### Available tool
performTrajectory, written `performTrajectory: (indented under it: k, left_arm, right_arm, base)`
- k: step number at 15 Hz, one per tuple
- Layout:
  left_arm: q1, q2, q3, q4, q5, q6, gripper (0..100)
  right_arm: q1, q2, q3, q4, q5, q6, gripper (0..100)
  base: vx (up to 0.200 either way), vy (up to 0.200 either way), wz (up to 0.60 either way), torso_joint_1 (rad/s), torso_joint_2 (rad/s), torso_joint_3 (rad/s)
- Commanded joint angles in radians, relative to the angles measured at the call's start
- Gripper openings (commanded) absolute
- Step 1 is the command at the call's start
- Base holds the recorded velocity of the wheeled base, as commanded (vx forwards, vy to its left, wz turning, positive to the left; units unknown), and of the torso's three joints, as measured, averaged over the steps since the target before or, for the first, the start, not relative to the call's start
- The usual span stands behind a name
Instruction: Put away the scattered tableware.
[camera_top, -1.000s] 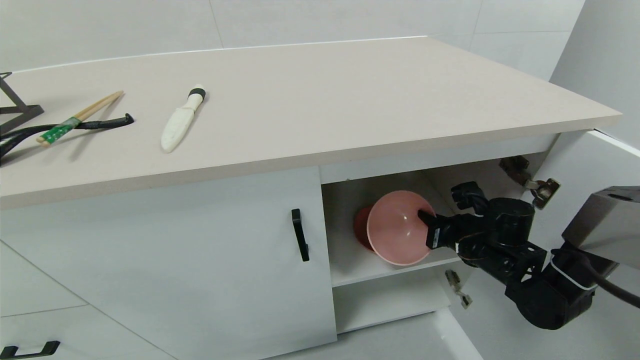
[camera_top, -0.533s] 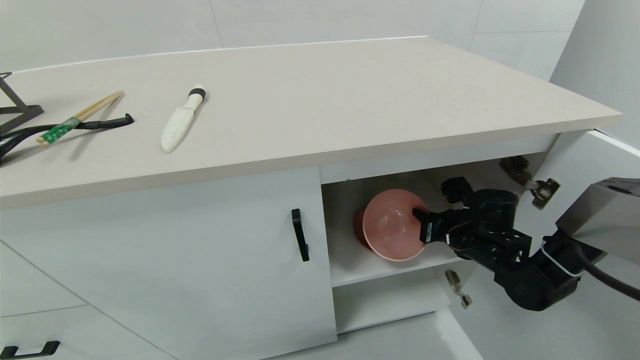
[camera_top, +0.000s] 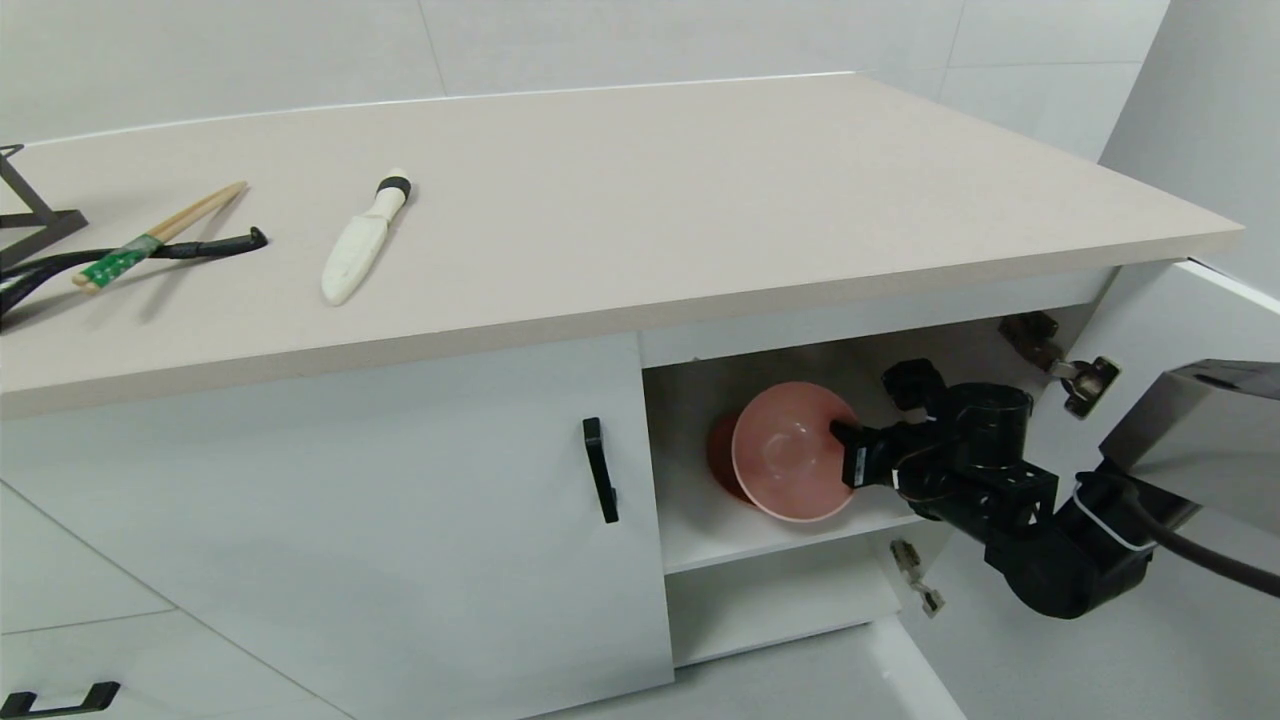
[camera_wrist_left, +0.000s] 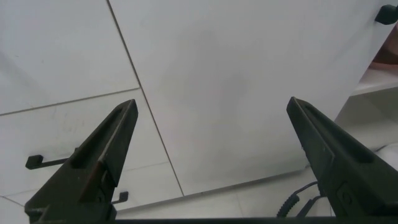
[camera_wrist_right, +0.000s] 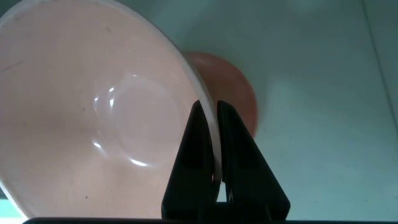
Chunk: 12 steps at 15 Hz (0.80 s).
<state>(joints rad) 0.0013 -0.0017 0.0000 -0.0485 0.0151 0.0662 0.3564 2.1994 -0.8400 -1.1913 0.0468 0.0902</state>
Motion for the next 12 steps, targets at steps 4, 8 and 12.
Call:
performTrajectory:
  k: [4,8,12]
  left_arm:
    - [0.000,0.002,0.000,-0.001,0.000,-0.002,100]
    - [0.000,0.002,0.000,-0.004,0.002,-0.002,100]
    - [0.000,0.002,0.000,-0.004,0.002,-0.002,100]
  right_arm:
    - [-0.002,0.077,-0.077,-0.027,0.001,0.000,0]
    - [-0.002,0.117,-0.091,-0.027,0.001,-0.003,0]
    - [-0.002,0.115,-0.099,-0.028,0.001,-0.003,0]
  base:
    - [0.000,0.000,0.00,0.000,0.00,0.000]
    - [0.000,0.000,0.00,0.000,0.00,0.000]
    - [0.000,0.000,0.00,0.000,0.00,0.000]
